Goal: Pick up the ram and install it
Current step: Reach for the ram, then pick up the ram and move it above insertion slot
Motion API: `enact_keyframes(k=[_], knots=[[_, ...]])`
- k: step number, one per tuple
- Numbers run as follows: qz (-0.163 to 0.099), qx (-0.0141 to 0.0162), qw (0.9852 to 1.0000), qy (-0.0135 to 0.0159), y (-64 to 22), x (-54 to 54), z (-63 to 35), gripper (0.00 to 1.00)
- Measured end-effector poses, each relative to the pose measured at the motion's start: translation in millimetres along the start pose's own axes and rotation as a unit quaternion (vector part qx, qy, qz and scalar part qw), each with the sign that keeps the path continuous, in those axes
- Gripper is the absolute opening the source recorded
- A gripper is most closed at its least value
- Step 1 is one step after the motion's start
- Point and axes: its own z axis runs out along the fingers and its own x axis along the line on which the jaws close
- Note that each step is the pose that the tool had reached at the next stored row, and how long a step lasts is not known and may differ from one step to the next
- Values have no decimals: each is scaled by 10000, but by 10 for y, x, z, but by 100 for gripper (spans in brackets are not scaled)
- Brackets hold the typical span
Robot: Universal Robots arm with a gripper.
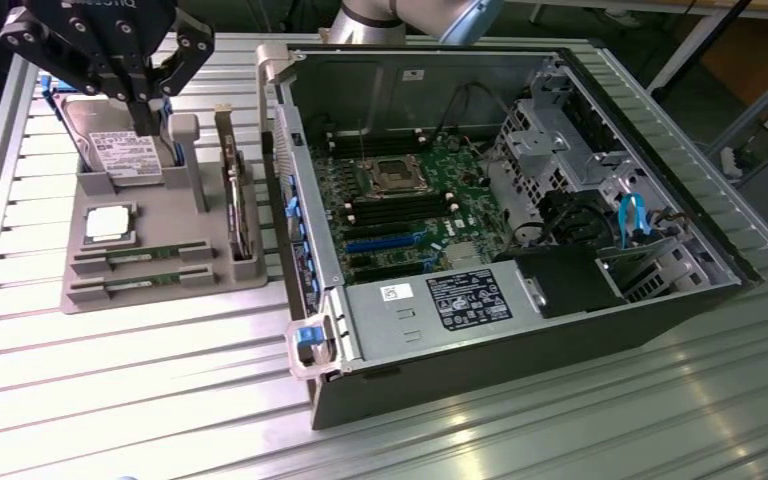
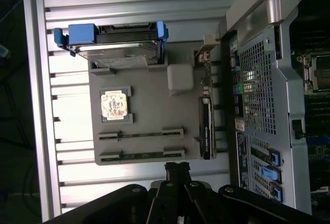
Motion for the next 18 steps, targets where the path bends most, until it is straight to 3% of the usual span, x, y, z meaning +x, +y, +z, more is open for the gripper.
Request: enact_keyframes(k=[14, 18], knots=[[0, 0, 10000, 0, -23, -2, 1, 9], [-421, -10, 9991, 18, -23, -2, 2, 9]])
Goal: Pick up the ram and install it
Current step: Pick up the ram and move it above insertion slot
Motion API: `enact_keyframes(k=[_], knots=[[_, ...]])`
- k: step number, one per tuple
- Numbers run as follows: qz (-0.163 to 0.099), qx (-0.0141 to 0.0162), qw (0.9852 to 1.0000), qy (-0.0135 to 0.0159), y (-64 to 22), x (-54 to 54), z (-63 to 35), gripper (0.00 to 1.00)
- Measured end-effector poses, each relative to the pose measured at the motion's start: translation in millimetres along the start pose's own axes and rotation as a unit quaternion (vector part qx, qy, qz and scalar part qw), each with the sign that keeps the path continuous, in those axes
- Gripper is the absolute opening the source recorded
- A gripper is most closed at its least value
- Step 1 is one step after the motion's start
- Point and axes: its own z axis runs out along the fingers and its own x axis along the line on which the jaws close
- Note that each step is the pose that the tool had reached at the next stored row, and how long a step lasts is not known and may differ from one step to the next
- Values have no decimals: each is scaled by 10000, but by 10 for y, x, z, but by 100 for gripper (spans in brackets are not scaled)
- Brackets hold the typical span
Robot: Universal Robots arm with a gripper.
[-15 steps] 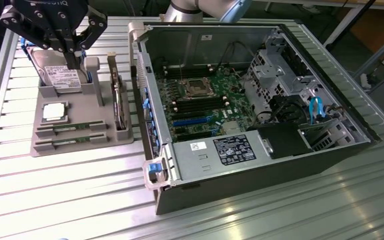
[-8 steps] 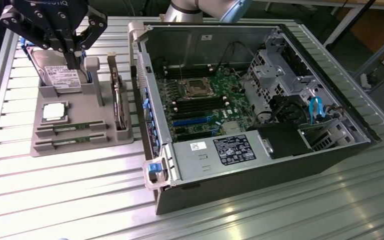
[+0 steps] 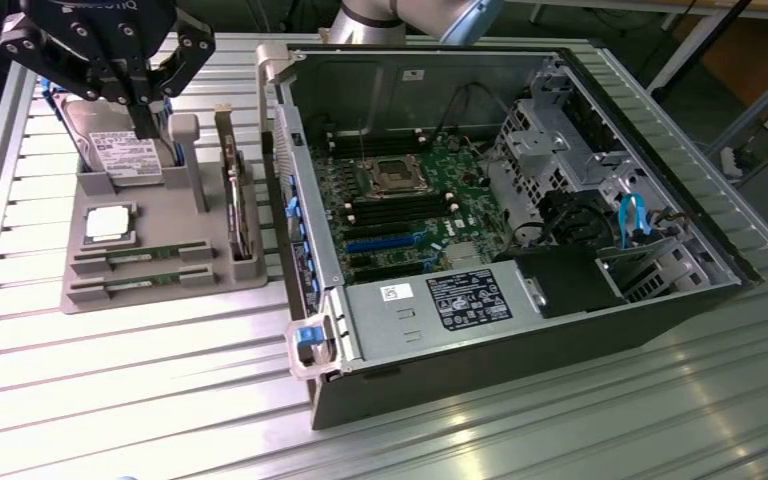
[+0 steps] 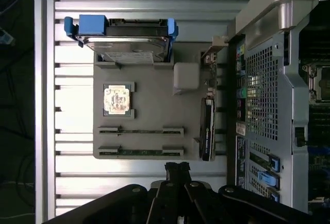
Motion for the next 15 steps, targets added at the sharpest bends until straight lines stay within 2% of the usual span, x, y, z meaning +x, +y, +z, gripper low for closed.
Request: enact_keyframes(k=[5, 8, 10, 15], knots=[[-248, 8, 9997, 11, 0, -1, 0, 9], [-410, 42, 9991, 20, 0, 0, 0, 9], [-523, 77, 9986, 26, 0, 0, 0, 9], [-691, 136, 9975, 36, 0, 0, 0, 9]])
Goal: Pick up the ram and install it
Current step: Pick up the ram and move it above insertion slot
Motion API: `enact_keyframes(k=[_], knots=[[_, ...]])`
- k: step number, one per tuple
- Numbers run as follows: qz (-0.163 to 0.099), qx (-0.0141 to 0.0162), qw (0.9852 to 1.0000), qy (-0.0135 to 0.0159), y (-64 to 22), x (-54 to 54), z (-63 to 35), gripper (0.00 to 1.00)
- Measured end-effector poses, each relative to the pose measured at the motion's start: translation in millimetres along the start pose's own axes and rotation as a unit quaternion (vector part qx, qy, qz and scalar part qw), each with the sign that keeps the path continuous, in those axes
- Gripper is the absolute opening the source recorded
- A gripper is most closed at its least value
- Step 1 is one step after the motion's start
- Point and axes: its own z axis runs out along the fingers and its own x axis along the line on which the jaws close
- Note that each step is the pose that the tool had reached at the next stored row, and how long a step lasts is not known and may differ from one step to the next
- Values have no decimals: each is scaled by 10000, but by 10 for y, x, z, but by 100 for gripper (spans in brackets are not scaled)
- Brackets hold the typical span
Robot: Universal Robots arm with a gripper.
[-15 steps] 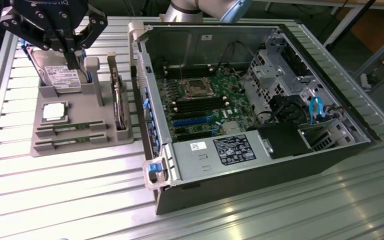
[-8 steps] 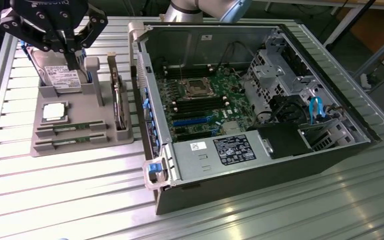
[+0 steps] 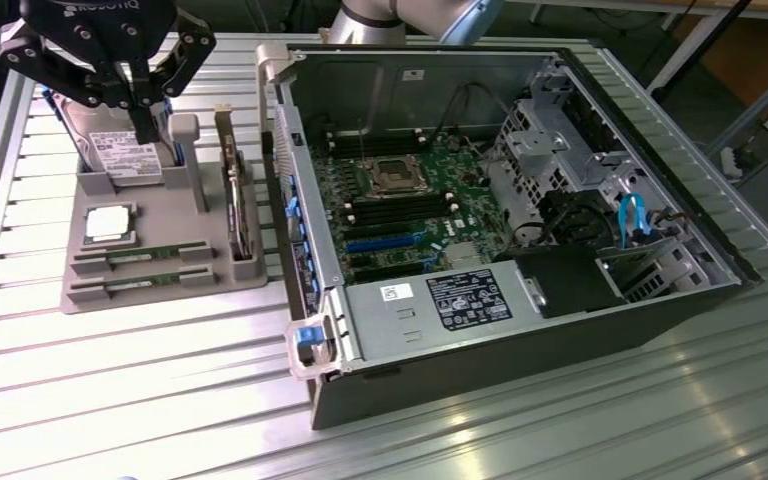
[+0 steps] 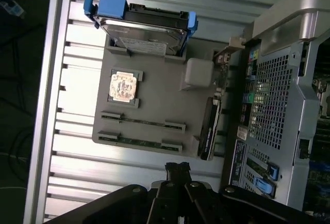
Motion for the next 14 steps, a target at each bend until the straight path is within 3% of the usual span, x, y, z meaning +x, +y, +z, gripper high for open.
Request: enact_keyframes(k=[2, 7, 9, 12, 14], knots=[[-44, 18, 10000, 4, 0, 0, 0, 9], [-206, 91, 9997, 17, 0, 0, 0, 9], [-286, 134, 9995, 25, 0, 0, 0, 9], [-335, 162, 9993, 30, 0, 0, 0, 9], [-396, 197, 9990, 36, 0, 0, 0, 9]])
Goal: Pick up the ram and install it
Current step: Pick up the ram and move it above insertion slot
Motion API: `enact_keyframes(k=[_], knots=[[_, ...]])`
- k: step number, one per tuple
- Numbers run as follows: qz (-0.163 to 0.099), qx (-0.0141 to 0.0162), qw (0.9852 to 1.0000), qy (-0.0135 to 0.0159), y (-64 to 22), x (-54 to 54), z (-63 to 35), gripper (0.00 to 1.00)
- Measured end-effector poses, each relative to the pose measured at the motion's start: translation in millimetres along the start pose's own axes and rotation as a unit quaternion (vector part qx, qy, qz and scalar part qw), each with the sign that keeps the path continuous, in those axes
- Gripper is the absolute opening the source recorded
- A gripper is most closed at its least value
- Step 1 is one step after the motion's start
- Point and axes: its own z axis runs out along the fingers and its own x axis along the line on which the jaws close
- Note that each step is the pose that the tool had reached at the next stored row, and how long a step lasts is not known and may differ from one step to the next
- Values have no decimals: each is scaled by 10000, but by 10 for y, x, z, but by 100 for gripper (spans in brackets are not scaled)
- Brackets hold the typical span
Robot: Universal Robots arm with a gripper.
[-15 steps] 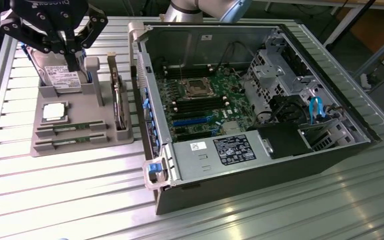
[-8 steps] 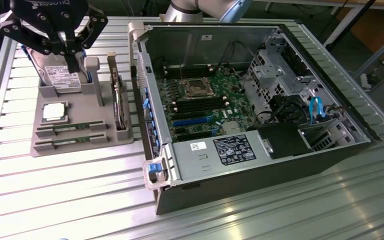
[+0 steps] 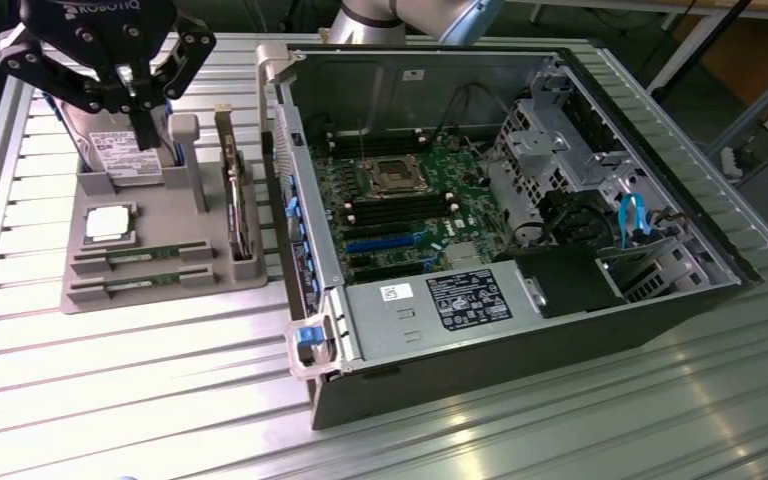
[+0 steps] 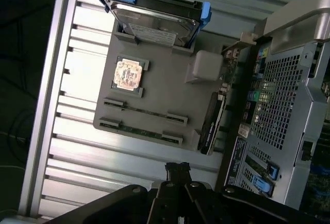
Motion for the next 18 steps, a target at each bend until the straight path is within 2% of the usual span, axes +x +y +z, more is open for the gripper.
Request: enact_keyframes(k=[2, 4, 8, 9, 15, 18], knots=[[-78, 43, 10000, 8, 0, 0, 0, 9], [-134, 70, 9999, 13, 0, 0, 0, 9], [-308, 160, 9994, 30, 0, 0, 0, 9], [-328, 170, 9993, 31, 0, 0, 0, 9], [-525, 312, 9981, 61, 0, 0, 0, 9], [-565, 351, 9978, 70, 0, 0, 0, 9]])
